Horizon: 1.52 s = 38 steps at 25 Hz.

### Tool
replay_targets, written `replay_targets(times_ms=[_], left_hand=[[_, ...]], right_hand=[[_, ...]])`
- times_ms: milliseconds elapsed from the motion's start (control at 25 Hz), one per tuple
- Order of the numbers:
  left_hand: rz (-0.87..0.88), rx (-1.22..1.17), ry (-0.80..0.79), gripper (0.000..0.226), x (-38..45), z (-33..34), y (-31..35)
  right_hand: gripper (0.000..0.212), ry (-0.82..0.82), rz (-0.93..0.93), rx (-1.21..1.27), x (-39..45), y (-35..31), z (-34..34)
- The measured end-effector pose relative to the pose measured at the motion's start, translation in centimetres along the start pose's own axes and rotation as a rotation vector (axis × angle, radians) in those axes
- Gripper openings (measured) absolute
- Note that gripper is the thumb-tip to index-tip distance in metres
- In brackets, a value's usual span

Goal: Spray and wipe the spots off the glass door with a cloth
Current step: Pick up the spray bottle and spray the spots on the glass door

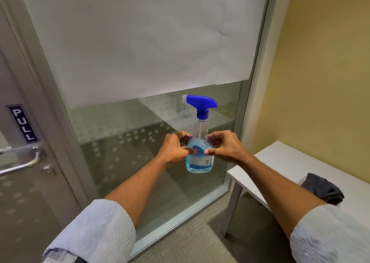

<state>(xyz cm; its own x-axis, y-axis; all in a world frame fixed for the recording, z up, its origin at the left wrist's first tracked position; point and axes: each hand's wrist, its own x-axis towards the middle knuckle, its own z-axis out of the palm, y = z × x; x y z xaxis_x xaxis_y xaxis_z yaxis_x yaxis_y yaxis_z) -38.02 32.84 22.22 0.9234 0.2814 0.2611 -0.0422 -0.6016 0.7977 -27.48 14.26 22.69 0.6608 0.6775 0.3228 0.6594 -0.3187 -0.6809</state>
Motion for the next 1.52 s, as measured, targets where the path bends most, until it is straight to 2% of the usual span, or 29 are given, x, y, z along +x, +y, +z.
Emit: replay_targets(times_ms=[360,720,1200,1520], left_hand=[[-0.153,0.070,0.231,0.044,-14.2,-6.8,0.8],[-0.206,0.197,0.400,0.043,-25.7,-15.3,0.6],[-0.260,0.259,0.583,0.039,-41.8,-32.2,-4.6],[-0.295,0.298,0.675,0.035,-48.1,-42.0,-7.5]], right_hand=[[0.055,-0.165,-0.181,0.093,-4.6,-9.3,6.5],[0.057,-0.278,-0.283,0.162,-6.6,-19.5,14.3],[0.055,-0.450,-0.323,0.305,-9.4,-37.4,30.1],[0.055,-0.531,-0.366,0.345,-8.6,-47.5,38.3]])
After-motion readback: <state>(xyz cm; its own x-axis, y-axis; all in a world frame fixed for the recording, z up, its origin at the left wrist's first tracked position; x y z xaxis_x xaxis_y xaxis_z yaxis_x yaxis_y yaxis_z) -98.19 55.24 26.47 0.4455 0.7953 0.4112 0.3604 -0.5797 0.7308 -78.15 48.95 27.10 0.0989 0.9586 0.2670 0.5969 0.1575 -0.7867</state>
